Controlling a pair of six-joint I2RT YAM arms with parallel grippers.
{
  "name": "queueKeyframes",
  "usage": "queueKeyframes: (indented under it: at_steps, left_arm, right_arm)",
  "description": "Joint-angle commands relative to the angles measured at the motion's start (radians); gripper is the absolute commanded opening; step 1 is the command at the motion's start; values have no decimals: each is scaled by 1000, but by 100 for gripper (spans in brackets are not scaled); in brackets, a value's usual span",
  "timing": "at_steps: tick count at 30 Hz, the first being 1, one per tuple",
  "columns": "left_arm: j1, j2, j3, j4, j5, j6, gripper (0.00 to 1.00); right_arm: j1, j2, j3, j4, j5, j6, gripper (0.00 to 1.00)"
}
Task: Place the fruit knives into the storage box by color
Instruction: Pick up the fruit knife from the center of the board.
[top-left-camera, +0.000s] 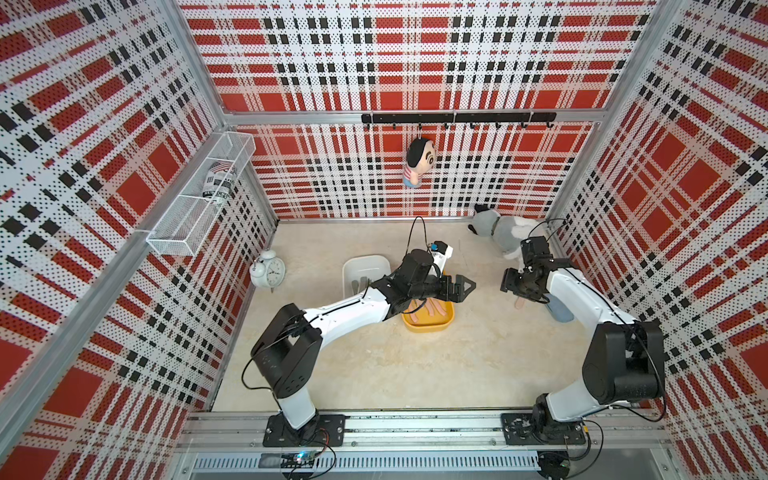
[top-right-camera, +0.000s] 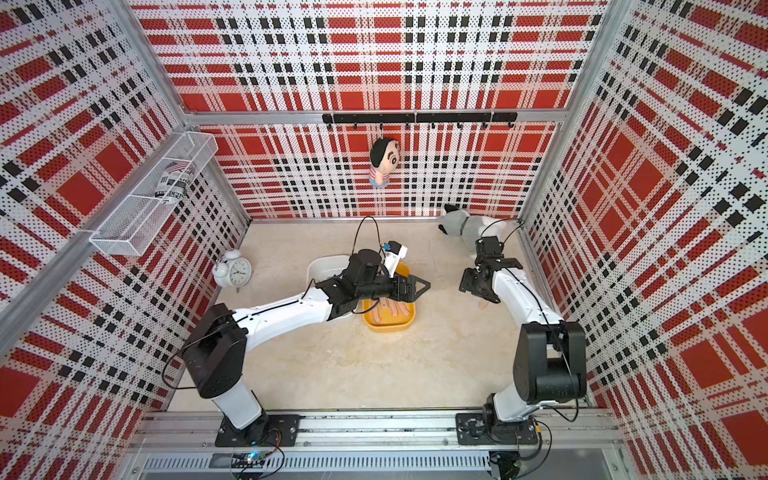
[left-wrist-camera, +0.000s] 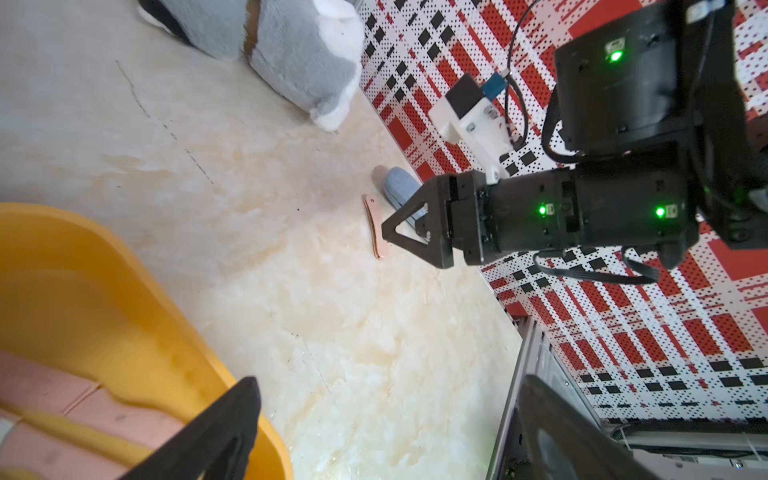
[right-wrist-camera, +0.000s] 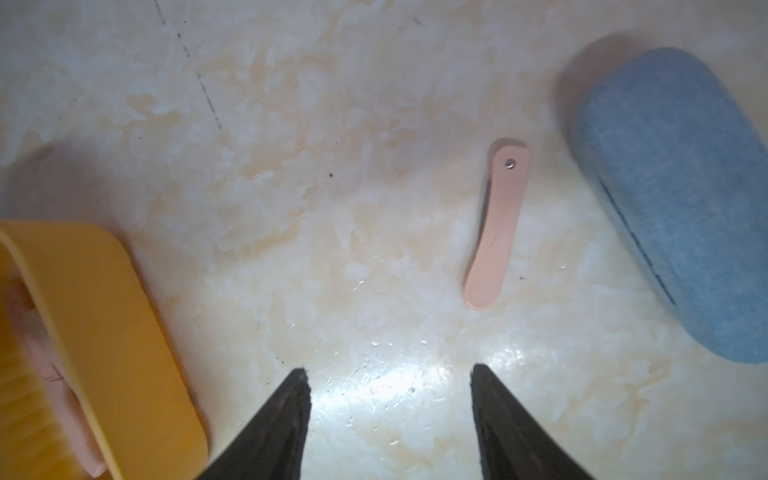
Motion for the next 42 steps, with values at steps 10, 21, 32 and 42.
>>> queueKeyframes:
  at_steps: [10, 21, 32, 42]
  left_arm:
    - [-38, 51, 38, 38, 29, -2, 98]
    - [-36, 50, 2, 58, 27, -7, 98]
    - [-34, 48, -26, 21, 0, 5, 98]
    - [-20, 29, -49, 27, -2, 7, 98]
  right_arm:
    - [-104, 100, -13, 77, 59, -44, 64]
    - [-105, 180, -51, 116, 27, -46, 60]
    - [-105, 238, -53, 131, 7, -54, 58]
    - [-105, 256, -71, 149, -10, -56, 50]
